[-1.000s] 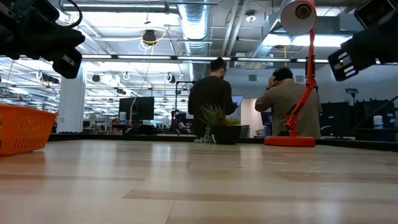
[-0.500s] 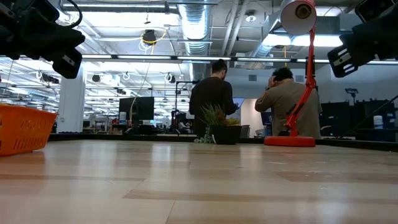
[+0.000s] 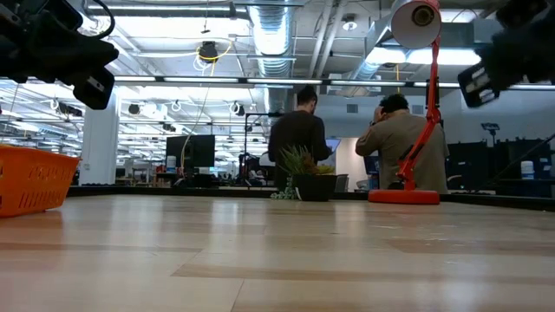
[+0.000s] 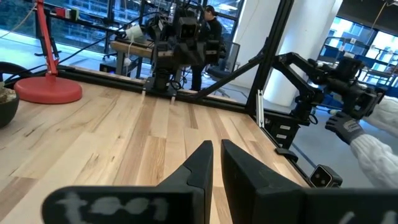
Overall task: Pick and place rubber bands into bin
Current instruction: Return to Home Position
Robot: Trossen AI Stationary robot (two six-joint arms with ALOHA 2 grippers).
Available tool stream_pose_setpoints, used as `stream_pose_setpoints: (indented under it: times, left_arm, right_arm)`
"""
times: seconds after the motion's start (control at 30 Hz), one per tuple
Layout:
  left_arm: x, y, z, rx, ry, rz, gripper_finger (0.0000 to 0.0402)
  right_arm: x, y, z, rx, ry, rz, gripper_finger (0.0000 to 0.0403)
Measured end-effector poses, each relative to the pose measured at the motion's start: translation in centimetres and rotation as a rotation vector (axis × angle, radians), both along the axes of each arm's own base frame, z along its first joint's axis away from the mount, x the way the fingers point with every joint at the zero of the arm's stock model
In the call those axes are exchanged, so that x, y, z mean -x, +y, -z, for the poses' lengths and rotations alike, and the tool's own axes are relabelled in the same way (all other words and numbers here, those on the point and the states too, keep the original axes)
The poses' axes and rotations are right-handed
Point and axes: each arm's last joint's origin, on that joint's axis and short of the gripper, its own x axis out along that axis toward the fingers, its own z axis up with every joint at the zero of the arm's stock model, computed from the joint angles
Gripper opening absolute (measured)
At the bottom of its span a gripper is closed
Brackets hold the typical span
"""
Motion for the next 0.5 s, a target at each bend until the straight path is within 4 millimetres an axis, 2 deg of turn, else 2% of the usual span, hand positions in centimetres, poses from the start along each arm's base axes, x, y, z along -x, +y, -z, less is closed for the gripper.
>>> stream_pose_setpoints:
  times: [0.07, 0.17, 0.4, 0.5]
  left_arm:
    - [0.0, 0.0, 0.0, 0.000, 0.000, 0.000, 0.0021]
    - [0.0, 0.0, 0.0, 0.000, 0.000, 0.000, 0.0021]
    - [0.0, 0.0, 0.0, 0.001, 0.000, 0.000, 0.0021]
    - [0.0, 0.0, 0.0, 0.001, 0.000, 0.000, 0.0021]
  right_arm:
    - [0.2, -0.1, -0.4, -0.001, -0.080, -0.001, 0.0076]
    - [0.6, -0.2, 0.2, -0.030, -0.150, -0.002, 0.0076]
    - [1.4, -0.5, 0.4, -0.032, -0.140, 0.000, 0.0076]
    - [1.8, -0.6, 1.3, -0.006, -0.067, -0.001, 0.0076]
